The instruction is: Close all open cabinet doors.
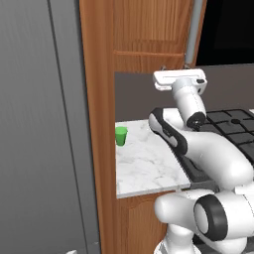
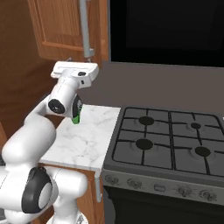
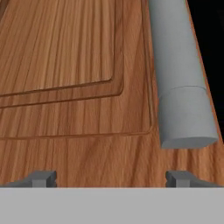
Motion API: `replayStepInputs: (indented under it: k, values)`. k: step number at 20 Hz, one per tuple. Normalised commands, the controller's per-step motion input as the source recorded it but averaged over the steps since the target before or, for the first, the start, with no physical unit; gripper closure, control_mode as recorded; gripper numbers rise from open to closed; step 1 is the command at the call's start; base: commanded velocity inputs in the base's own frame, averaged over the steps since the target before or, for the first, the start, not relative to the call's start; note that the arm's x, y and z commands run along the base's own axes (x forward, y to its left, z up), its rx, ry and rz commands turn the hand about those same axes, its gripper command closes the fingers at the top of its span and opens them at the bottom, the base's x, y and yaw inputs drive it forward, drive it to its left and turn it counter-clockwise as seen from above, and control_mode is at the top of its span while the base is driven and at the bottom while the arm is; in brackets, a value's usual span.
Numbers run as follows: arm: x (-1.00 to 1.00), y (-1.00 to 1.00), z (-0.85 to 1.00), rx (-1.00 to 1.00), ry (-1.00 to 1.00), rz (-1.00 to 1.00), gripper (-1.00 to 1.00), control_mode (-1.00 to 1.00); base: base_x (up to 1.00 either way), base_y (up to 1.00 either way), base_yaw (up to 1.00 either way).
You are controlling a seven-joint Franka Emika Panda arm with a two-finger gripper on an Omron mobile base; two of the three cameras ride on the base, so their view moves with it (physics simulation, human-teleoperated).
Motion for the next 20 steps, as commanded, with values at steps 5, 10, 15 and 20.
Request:
replayStepInputs:
  k: [5,10,15,20]
  values:
    - [0.33,-0.1,0.0,0.0,0.0,0.0,-1.0,-1.0,0.0,0.0,0.0]
    - [0.4,-0.04,0.0,0.0,0.0,0.0,-1.0,-1.0,0.0,0.0,0.0]
    - [0.4,-0.01,0.0,0.0,0.0,0.0,-1.0,-1.0,0.0,0.0,0.0]
    - [0.46,-0.02,0.0,0.0,0.0,0.0,-1.0,-1.0,0.0,0.0,0.0]
